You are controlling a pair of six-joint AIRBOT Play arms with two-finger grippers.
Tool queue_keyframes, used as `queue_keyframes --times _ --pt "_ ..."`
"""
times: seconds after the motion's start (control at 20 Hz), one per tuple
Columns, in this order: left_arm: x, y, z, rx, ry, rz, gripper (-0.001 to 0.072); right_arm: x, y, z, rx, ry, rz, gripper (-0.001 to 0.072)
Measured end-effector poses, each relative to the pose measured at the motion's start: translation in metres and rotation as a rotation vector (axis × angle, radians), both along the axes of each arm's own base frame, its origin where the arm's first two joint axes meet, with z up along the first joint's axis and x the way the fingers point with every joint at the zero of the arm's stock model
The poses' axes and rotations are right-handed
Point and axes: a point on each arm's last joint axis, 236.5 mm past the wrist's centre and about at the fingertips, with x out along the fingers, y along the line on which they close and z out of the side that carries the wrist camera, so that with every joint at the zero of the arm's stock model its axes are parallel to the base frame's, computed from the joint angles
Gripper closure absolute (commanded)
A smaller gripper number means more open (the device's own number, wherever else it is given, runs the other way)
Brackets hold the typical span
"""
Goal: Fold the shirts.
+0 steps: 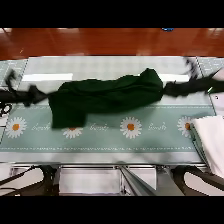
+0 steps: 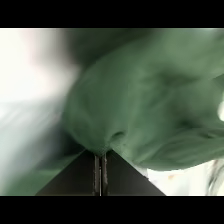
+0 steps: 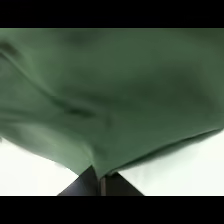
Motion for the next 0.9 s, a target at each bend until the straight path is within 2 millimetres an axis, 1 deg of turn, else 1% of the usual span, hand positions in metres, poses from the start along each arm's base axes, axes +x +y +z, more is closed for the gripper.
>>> queue_keyframes --times 0.05,0.1,0.15,0.2,0.25,0.3,0.35,0.45,0.5,0.55,0.65,0.75,0.8,0.9 --pt "0.013 0.002 0.040 0.011 -0.099 0.015 0.0692 0.013 -0.004 0.042 -0.028 -0.094 0.000 0.0687" --pt "0.022 0.004 0.080 0.026 -0.191 0.027 0.0692 0.021 -0.007 0.087 -0.049 -0.193 -0.006 0.0687" --pt "0.027 0.004 0.123 0.044 -0.286 0.041 0.0692 0.023 -0.009 0.127 -0.069 -0.278 -0.012 0.0687" --pt "0.029 0.005 0.162 0.071 -0.376 0.052 0.0691 0.021 -0.011 0.165 -0.092 -0.362 -0.019 0.0687" --pt "0.027 0.004 0.208 0.106 -0.483 0.064 0.0691 0.015 -0.013 0.207 -0.115 -0.460 -0.031 0.0687" --pt "0.021 0.001 0.249 0.138 -0.577 0.074 0.0692 0.005 -0.015 0.246 -0.137 -0.551 -0.046 0.0687" --pt "0.010 -0.003 0.290 0.172 -0.672 0.082 0.0691 -0.007 -0.017 0.278 -0.159 -0.628 -0.060 0.0687" --pt "-0.020 -0.009 0.357 0.261 -0.828 0.110 0.0691 -0.039 -0.018 0.334 -0.187 -0.770 -0.087 0.0687" --pt "-0.037 -0.013 0.381 0.303 -0.881 0.125 0.0691 -0.058 -0.018 0.356 -0.201 -0.831 -0.101 0.0687" --pt "-0.055 -0.019 0.402 0.343 -0.929 0.139 0.0691 -0.076 -0.019 0.372 -0.214 -0.879 -0.111 0.0687" --pt "-0.093 -0.039 0.432 0.396 -1.015 0.143 0.0691 -0.115 -0.022 0.398 -0.252 -0.961 -0.141 0.0687" --pt "-0.130 -0.061 0.448 0.448 -1.076 0.126 0.0691 -0.151 -0.026 0.410 -0.299 -1.007 -0.160 0.0687" --pt "-0.148 -0.070 0.451 0.482 -1.091 0.115 0.0691 -0.167 -0.028 0.411 -0.324 -1.016 -0.171 0.0687" --pt "-0.180 -0.078 0.454 0.549 -1.118 0.118 0.0692 -0.197 -0.035 0.413 -0.367 -1.031 -0.200 0.0687"
